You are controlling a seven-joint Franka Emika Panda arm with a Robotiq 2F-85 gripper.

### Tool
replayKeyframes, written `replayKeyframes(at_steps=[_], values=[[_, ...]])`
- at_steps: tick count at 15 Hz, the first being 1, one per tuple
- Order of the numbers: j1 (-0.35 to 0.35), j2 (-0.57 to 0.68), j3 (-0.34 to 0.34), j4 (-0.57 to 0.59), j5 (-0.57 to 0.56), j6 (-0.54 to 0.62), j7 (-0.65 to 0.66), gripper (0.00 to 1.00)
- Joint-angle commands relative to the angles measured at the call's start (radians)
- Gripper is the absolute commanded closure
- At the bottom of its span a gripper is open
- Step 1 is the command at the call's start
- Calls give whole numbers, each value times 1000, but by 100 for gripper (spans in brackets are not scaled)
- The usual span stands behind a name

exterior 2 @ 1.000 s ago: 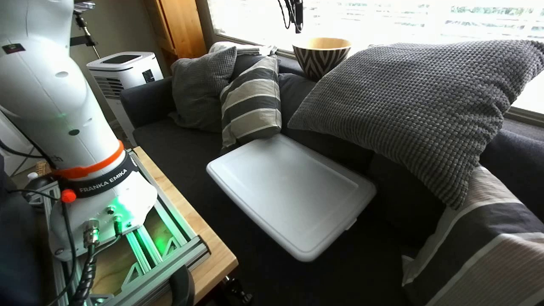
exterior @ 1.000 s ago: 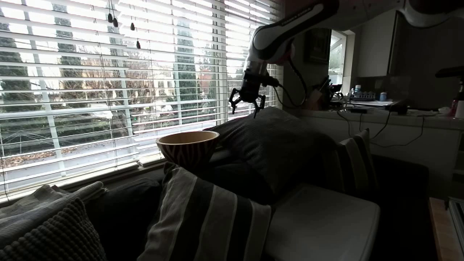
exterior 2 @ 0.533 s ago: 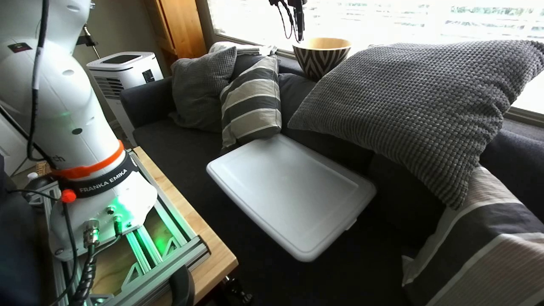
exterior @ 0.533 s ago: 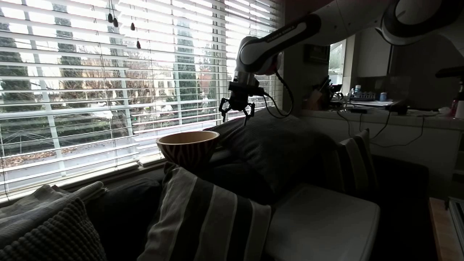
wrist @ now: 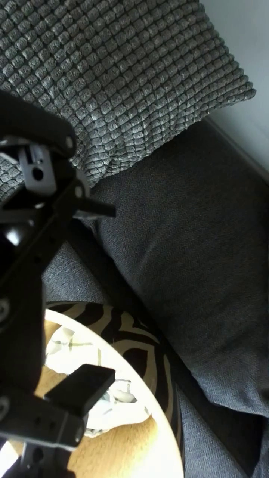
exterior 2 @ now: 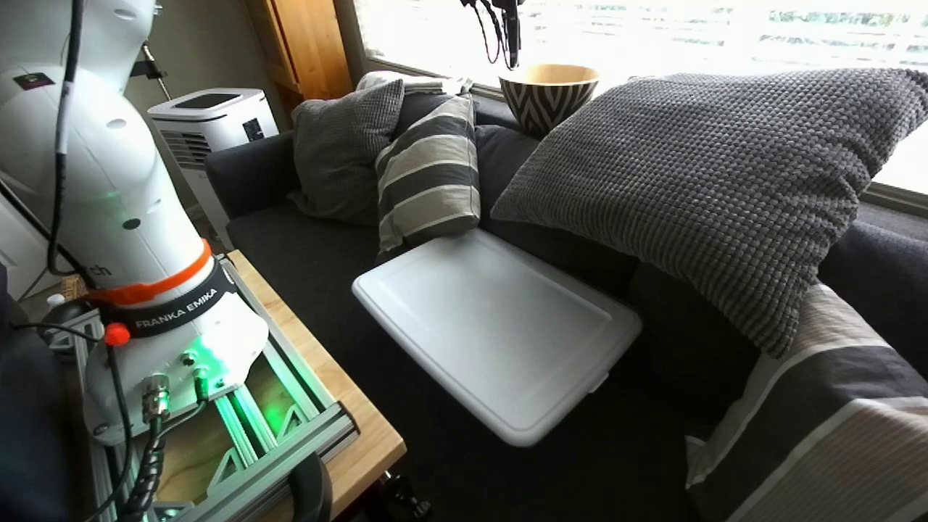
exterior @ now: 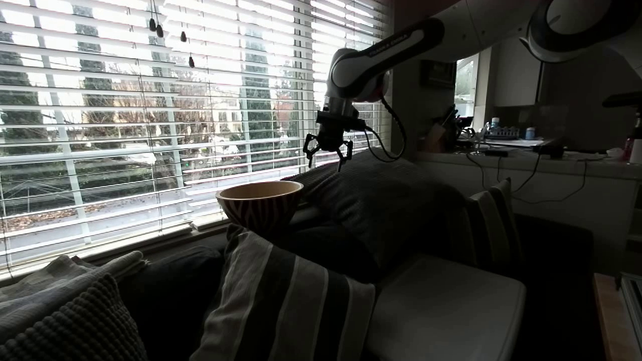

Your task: Remove the wooden bowl from the sofa back put it on the white object on the sofa seat

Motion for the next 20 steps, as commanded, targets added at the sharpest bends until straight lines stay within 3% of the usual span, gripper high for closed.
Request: replayKeyframes(at_steps=[1,20], values=[[4,48,-1,58,14,-2,26,0],[48,494,-38,532,-1,137,401,0]])
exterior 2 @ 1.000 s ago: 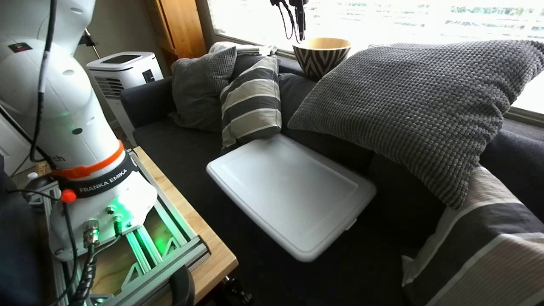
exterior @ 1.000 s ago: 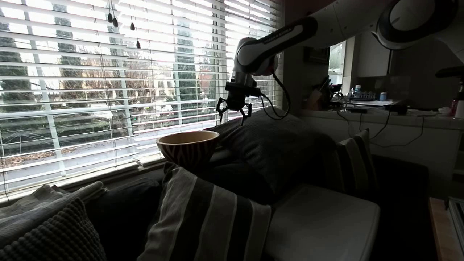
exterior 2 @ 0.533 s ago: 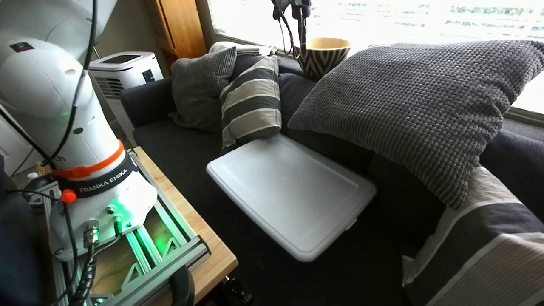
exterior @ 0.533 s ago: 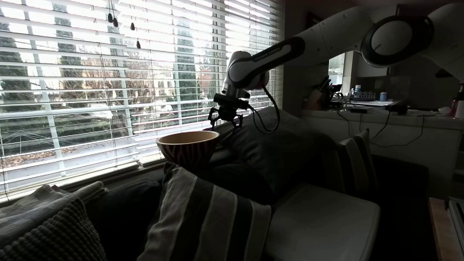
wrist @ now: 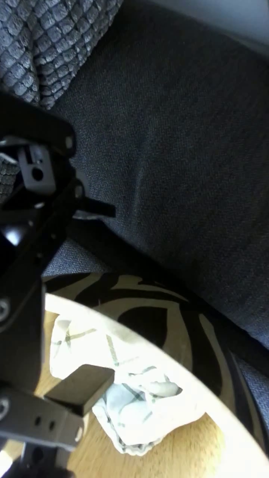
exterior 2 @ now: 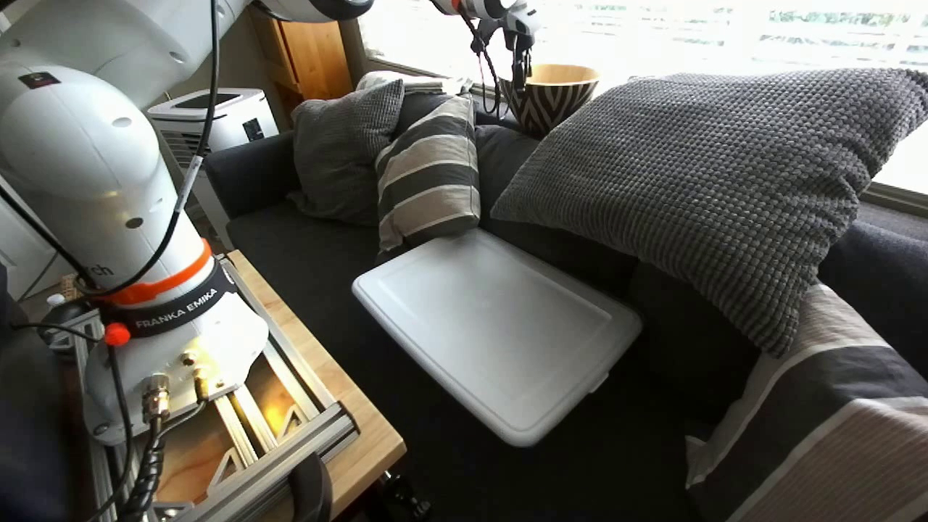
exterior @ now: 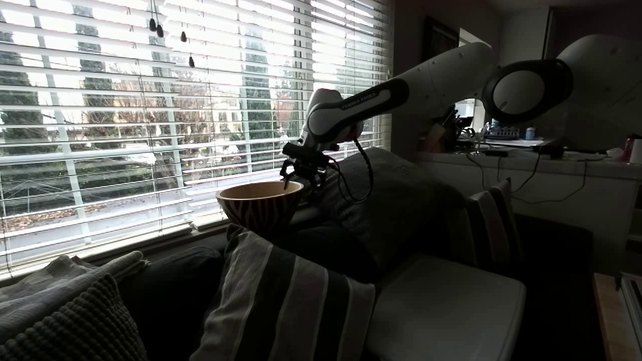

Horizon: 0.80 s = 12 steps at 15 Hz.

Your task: Remove the wooden bowl from the sofa back put it on the white object on the sofa seat

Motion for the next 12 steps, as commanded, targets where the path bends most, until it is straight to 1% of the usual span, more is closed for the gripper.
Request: replayKeyframes(at_steps=[1,8,12], values=[[18,112,-28,139,-12,24,88,0],[33,229,-89,261,-49,97,285,0],[33,271,-93,299,-64,64,327,0]])
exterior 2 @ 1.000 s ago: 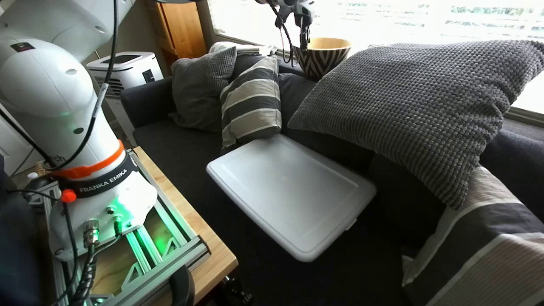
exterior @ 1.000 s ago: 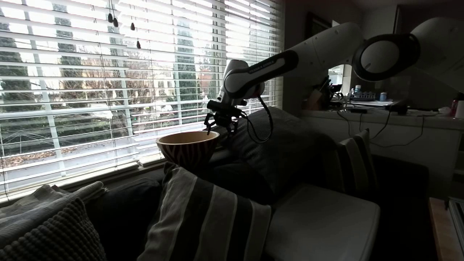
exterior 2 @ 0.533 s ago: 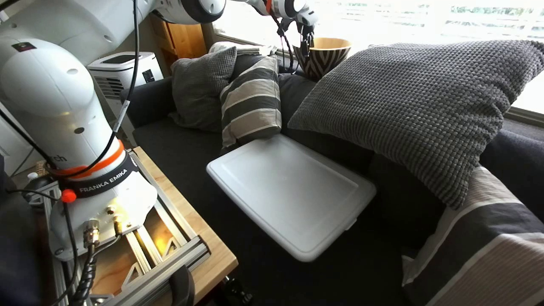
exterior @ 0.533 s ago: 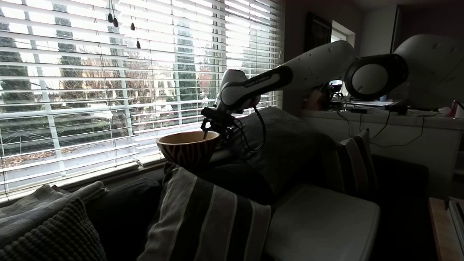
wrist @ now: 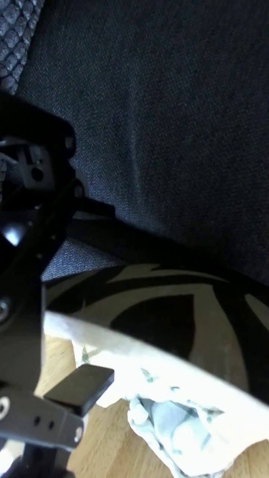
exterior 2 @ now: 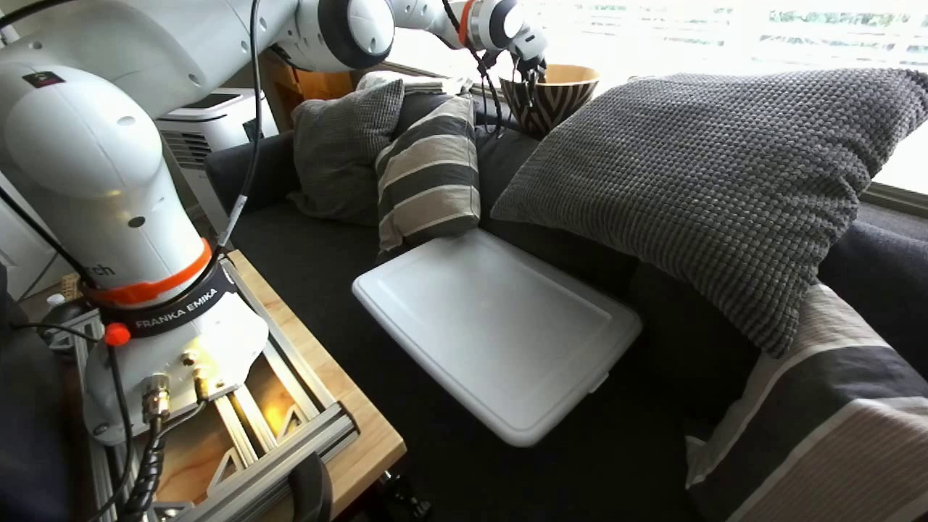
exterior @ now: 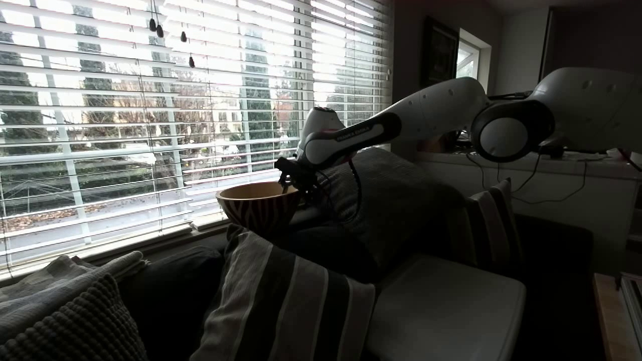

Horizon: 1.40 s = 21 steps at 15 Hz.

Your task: Remove the wooden bowl from the sofa back put it on the white object on the sofa seat

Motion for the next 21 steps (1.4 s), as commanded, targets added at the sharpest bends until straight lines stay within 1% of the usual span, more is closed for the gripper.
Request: replayKeyframes(at_steps=[1,3,4,5,6,7,9,14,15,16,21], values=[[6,77,-12,91,-29,-24,64,0],[13,82,-33,96,-29,-14,72,0],[15,83,-40,98,-33,-17,77,25],[17,82,-45,100,-32,-22,78,26],[19,83,-50,102,-31,-24,79,32],[20,79,-51,100,-27,-39,79,42],[23,74,-55,100,-23,-66,87,58],[29,53,-71,105,-18,-114,145,94],[31,48,-75,108,-20,-116,150,97],[32,39,-74,108,-17,-128,157,94],[24,18,-58,107,-2,-131,145,94]])
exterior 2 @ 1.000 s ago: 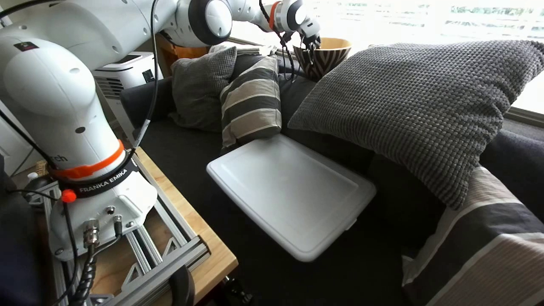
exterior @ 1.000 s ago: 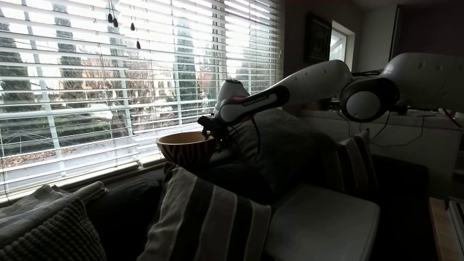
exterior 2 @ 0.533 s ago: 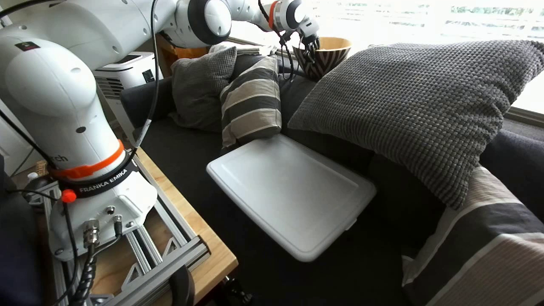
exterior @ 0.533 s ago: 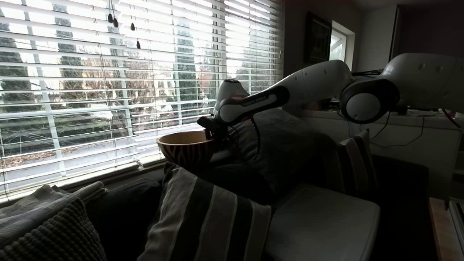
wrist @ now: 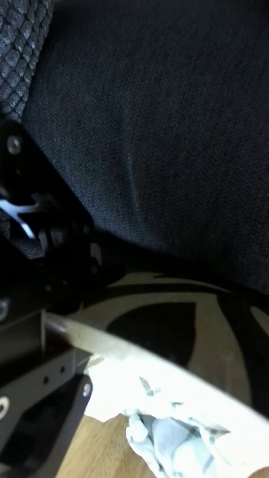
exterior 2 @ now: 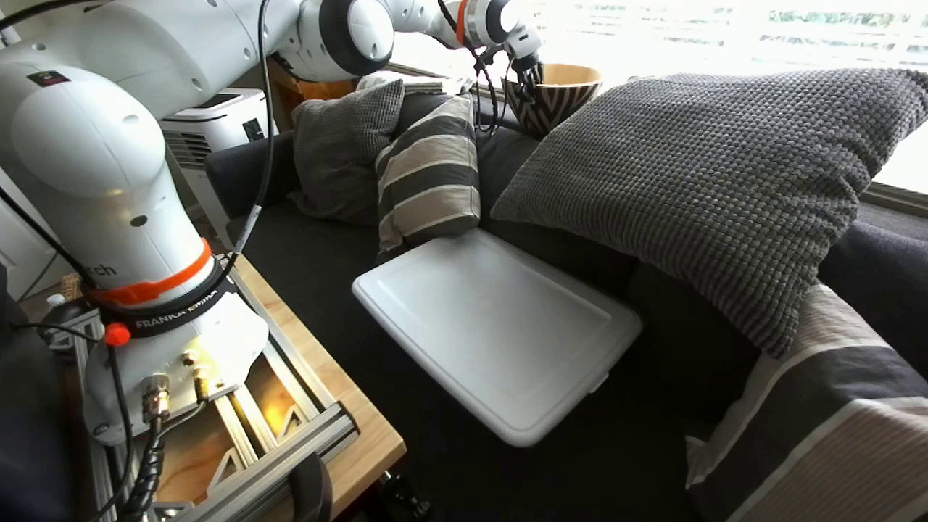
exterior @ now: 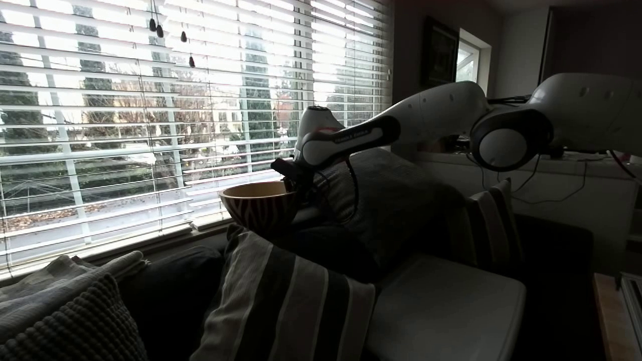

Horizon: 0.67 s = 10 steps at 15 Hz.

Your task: Remove the wooden bowl from the sofa back put it on the white object on the sofa seat

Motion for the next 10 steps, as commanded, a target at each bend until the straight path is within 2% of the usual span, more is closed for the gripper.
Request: replayKeyframes(at_steps=[1,5,10], values=[[-7,-23,8,21,14,3,8,94],[-33,-23,73,7,51,106,-105,94],[-78,-58,174,-73,96,201,-299,94]])
